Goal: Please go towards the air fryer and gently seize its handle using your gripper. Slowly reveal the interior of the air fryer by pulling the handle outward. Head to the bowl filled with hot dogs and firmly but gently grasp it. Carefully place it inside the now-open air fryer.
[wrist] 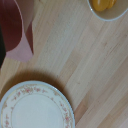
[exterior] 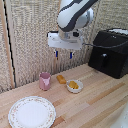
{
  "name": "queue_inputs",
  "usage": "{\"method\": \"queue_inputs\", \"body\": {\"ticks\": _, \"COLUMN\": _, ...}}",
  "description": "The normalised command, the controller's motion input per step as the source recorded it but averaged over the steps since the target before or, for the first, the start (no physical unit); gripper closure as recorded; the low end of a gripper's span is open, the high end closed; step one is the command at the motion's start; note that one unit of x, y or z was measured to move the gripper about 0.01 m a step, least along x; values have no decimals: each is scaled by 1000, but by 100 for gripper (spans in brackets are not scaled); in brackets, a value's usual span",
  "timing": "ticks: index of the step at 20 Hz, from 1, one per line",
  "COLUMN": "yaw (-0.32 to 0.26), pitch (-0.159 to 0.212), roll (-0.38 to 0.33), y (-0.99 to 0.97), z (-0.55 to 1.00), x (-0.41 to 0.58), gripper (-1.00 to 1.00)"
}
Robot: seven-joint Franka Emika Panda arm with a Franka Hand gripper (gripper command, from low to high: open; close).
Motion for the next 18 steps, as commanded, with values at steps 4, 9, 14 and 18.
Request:
{"method": "queue_inputs", "body": {"ticks": 4, "yaw": -30, "pitch": -63, "roll": -375, "y": 0, "z": -6, "x": -31, "gripper": -100}}
{"method": "queue_inputs", "body": {"ticks": 9, "yaw": 0, "pitch": -71, "roll": -375, "y": 0, "z": -41, "x": -74, "gripper": -100}}
{"method": "queue_inputs", "body": {"ticks": 14, "yaw": -8, "pitch": -98, "roll": -375, "y": -9, "z": -64, "x": -60, "gripper": -100}}
{"method": "queue_inputs", "body": {"ticks": 18, "yaw": -20, "pitch": -114, "roll": -375, "y": -113, "z": -147, "x": -76, "gripper": -100}}
